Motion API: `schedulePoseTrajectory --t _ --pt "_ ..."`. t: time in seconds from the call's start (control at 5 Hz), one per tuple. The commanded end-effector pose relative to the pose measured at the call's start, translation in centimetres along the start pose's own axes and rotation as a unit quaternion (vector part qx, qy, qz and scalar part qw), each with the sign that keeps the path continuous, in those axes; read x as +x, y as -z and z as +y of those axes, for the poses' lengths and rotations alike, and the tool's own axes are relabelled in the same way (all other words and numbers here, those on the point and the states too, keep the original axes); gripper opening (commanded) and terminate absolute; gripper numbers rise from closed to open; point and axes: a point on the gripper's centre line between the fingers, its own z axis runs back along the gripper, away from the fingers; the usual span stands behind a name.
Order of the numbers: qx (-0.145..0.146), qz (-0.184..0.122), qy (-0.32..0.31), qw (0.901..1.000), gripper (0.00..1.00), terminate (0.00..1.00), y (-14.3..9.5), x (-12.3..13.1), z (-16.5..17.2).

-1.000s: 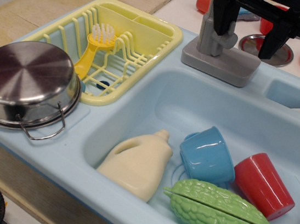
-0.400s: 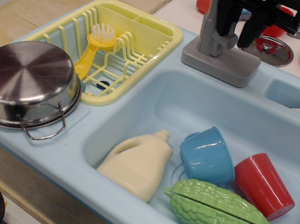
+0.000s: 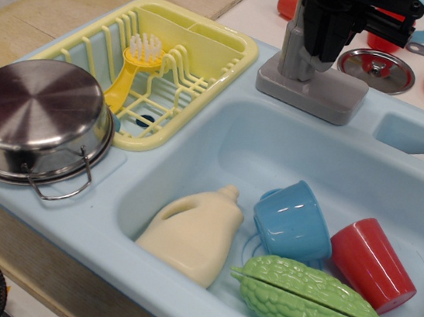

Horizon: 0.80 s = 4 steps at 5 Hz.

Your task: Turn lever vertical to front

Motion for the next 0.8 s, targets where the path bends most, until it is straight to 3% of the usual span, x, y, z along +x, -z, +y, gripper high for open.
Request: schedulePoseTrajectory --t 0.0,0.2,0.6 --pt "-0.01 -0.001 -0.043 0.999 0.0 0.0 -0.4 -3.4 0.5" --pt "-0.014 -0.006 -0.052 0.9985 0.0 0.0 -0.2 -4.9 1.0" --pt "-0.039 0.039 -0.074 0.9958 0.0 0.0 0.7 -5.9 1.5"
